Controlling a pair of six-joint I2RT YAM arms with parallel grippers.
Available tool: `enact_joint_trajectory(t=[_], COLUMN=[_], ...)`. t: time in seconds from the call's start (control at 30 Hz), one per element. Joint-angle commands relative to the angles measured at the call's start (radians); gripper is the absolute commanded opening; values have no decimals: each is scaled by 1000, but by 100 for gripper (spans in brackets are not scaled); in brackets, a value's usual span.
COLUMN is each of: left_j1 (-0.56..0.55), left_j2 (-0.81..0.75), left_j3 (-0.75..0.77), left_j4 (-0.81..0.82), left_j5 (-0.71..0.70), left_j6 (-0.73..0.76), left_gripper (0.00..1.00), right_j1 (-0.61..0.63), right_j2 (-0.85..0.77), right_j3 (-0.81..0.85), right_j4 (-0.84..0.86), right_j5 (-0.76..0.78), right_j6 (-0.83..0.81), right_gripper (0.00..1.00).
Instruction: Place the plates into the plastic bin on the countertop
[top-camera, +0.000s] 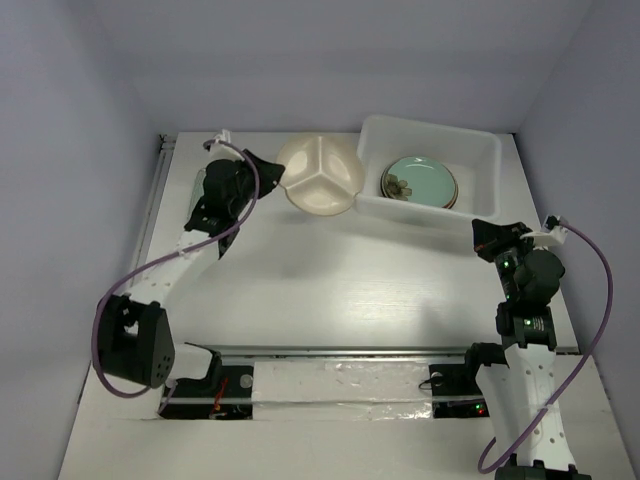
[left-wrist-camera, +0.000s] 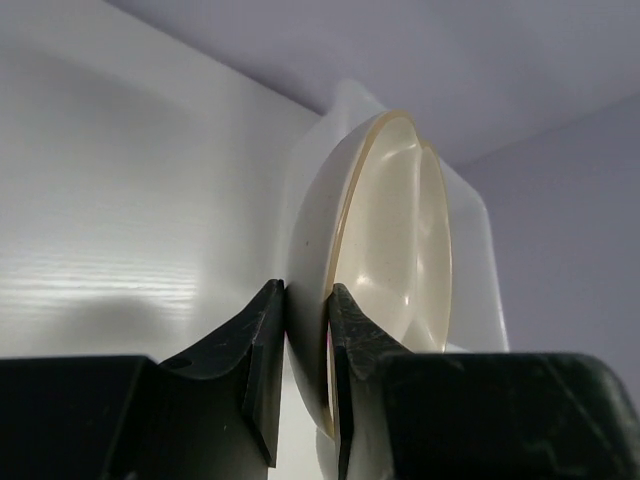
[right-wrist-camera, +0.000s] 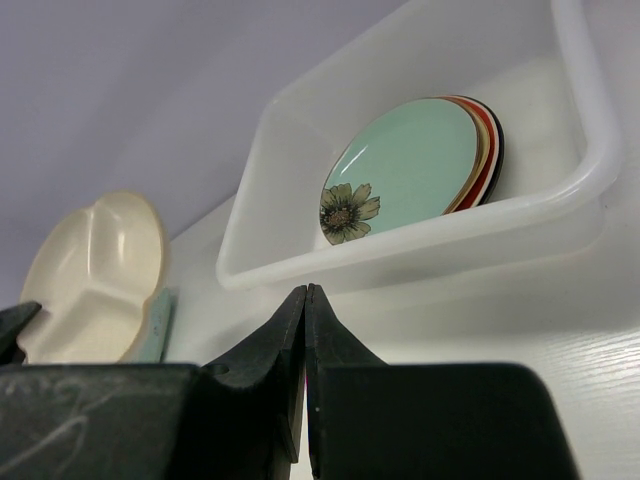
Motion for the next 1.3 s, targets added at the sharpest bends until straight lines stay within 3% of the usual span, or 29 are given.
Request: enact_joint_trajectory(t=[0.0,0.4,0.6,0.77,1.0,1.27], left_j1=[-66,-234,-293,-333,-391,-391], left_j2=[15,556,844,1020,1126,1124], left_j3=[192,720,1115,1329,1377,1240], left_j4=[302,304,232,201,180,200], left_j5=[49,75,69,89,83,54], left_j6=[-105,-148,-126,-142,-104,-104], left_gripper=[0,0,0,0,0,0], right_j1=[6,6,6,6,6,6], right_j2=[0,-23,-21,-23,-18,-18], right_j3=[20,23,21,20,21,20], right_j4=[30,22,22,24,24,24], right_j5=[18,29,20,17,12,13], right_j6=[-13,-18,-16,-18,-18,-18], right_gripper=[6,6,6,6,6,6])
